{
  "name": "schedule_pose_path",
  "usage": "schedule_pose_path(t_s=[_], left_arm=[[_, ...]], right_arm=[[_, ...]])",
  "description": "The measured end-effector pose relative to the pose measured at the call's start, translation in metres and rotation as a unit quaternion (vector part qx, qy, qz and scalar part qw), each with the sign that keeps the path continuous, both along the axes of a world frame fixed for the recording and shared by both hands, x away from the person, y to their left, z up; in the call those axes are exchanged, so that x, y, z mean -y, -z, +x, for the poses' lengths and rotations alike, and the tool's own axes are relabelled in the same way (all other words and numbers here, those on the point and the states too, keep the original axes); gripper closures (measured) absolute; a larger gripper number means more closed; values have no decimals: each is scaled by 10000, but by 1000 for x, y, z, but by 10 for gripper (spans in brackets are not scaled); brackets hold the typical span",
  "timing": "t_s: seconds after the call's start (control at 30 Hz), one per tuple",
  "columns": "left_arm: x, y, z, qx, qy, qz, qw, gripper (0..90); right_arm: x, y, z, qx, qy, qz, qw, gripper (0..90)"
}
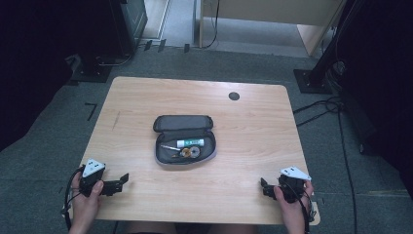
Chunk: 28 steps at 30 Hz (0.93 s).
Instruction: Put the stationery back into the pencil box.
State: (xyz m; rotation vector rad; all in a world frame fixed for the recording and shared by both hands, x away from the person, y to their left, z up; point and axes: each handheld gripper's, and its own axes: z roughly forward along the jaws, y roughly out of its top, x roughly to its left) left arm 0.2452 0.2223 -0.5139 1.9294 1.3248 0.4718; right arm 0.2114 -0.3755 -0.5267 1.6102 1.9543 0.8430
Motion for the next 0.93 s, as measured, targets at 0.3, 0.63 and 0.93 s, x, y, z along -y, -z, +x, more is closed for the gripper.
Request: schedule_pose_path(t_s=[0.3,0.63,0.93], left_arm=[[-23,3,-7,-206,-158,307,9992,0],[-16,5,-5,-195,-81,715,9972,0],[-13,5,-4,-219,-539,709,9958,0]], right_arm=[[0,0,0,3,2,-3,10000,3],[0,0,0,3,-1,-6,10000,3],[0,0,0,4,4,-2,10000,3]])
